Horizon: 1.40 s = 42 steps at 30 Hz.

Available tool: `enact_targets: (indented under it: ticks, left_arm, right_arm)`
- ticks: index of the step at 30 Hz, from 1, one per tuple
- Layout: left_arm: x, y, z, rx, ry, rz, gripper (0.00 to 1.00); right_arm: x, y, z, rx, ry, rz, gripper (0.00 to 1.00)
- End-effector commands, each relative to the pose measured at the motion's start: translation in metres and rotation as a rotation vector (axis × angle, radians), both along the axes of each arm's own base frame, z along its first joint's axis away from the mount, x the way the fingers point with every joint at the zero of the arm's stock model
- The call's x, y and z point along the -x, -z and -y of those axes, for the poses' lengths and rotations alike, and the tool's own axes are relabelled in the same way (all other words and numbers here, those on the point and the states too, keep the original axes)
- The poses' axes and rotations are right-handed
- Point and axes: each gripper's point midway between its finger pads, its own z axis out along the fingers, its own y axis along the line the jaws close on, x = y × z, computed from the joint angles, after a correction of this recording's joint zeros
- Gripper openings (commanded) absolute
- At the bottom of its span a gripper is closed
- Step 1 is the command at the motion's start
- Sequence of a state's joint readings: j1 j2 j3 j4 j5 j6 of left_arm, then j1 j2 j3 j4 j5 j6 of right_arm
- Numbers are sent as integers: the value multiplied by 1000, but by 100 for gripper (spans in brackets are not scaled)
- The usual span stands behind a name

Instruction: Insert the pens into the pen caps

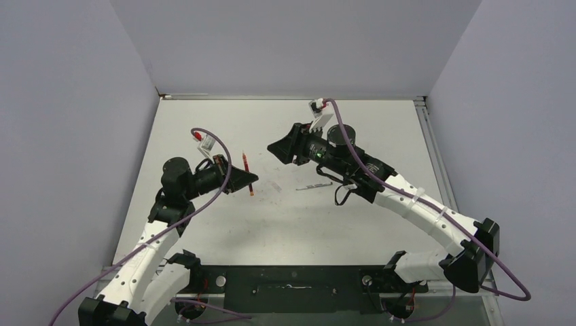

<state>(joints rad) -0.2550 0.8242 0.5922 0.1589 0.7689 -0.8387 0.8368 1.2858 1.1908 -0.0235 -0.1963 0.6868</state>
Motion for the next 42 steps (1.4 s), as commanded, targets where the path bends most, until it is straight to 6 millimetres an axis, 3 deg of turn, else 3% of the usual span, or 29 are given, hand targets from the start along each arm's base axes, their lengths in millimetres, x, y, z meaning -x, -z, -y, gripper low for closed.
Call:
enact_targets:
  ticks: [1, 6, 13, 21, 28, 42]
  left_arm:
    - [6, 9, -11, -150, -5, 37, 0]
    - [6, 31, -24, -290, -32, 34, 0]
    - [12, 47, -30, -382, -49, 35, 0]
    - [18, 58, -26, -438, -30, 55, 0]
    - [19, 57, -27, -444, -38, 63, 0]
    - [20, 58, -27, -444, -37, 65, 0]
  right_arm:
    - [-19, 16, 24, 179, 70, 27, 49]
    - [-35, 68, 30, 411, 86, -11, 52]
    - [-48, 143, 18, 633, 20, -87, 54]
    - [-55, 205, 1, 820, -30, -124, 54]
    - [-62, 243, -12, 911, -54, -148, 52]
    - [-71, 289, -28, 971, -96, -194, 45]
